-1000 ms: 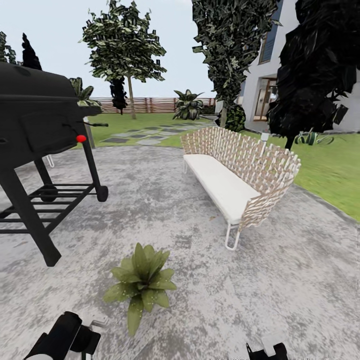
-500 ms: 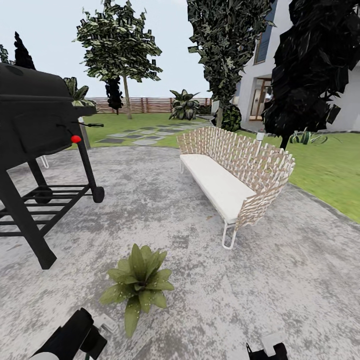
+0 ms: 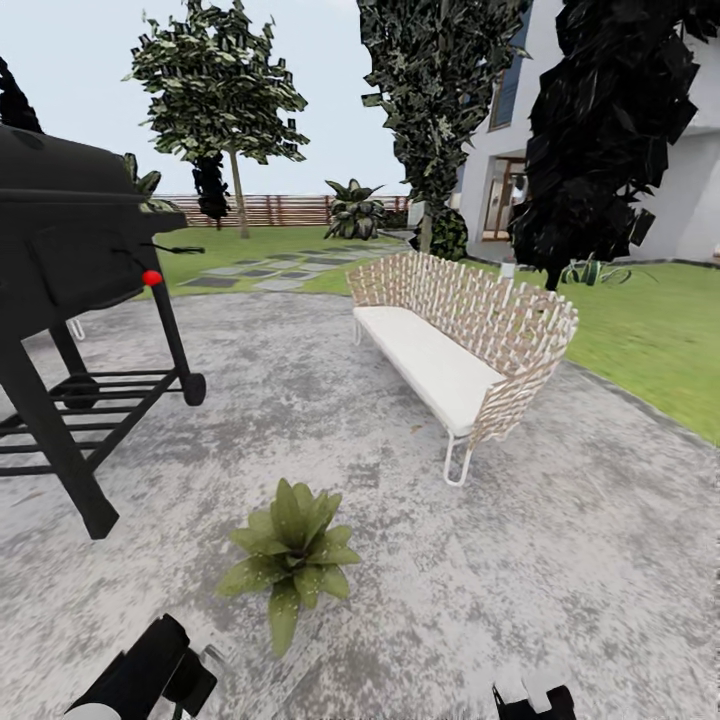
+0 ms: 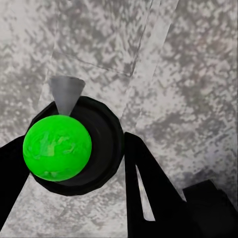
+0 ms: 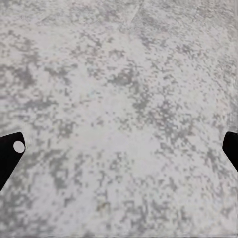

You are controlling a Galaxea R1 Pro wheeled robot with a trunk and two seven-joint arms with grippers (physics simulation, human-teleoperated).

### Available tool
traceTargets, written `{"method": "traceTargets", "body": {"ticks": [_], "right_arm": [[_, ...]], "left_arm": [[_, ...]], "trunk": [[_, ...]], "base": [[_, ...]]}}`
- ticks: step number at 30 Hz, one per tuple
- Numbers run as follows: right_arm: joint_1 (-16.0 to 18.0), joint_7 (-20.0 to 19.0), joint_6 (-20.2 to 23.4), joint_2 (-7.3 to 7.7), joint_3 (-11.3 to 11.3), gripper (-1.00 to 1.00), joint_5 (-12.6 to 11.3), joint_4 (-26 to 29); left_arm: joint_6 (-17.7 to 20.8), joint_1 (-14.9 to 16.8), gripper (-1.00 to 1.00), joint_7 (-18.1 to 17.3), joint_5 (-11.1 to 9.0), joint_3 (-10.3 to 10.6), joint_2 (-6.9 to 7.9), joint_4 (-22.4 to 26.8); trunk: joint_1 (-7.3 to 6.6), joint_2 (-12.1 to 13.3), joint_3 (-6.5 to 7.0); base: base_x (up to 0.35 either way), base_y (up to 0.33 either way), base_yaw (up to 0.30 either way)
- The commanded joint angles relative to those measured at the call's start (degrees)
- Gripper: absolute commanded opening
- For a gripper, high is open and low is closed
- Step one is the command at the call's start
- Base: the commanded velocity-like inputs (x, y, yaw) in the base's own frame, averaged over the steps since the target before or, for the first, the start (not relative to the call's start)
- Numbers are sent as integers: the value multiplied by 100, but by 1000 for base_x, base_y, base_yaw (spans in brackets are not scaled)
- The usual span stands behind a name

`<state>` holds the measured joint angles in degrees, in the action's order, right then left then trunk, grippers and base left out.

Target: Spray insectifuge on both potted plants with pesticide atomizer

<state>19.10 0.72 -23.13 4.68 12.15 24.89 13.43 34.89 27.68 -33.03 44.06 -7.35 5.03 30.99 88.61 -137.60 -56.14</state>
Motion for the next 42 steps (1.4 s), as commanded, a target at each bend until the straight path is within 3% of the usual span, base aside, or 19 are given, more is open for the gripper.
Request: {"method": "traceTargets", "body": {"ticks": [1, 4, 12, 22, 29, 42], "right_arm": [[6, 7, -25, -2, 42, 100, 60, -7], [6, 7, -25, -2, 42, 100, 60, -7], [6, 7, -25, -2, 42, 100, 61, -7], [6, 7, -25, -2, 42, 100, 62, -7], [6, 7, -25, -4, 42, 100, 62, -7], [6, 7, -25, -2, 42, 100, 65, -7]], "left_arm": [[5, 0, -100, -54, 59, -29, -6, 13], [8, 0, -100, -51, 22, -29, -10, 27], [9, 0, -100, -37, -388, 10, 11, 40], [9, 5, -100, -22, -422, 6, -11, 47], [17, 9, -100, -25, -416, 11, 15, 50], [17, 9, -100, -28, -416, -1, 40, 56]], "trunk": [[-2, -2, -5], [-2, -2, -5], [-2, -2, -5], [-2, -2, -5], [-2, -2, -5], [-2, -2, -5]], "base": [[-29, 328, -257], [-10, 334, -261], [-1, 337, -263], [58, 322, -263], [30, 49, -259], [-186, 229, -135]]}}
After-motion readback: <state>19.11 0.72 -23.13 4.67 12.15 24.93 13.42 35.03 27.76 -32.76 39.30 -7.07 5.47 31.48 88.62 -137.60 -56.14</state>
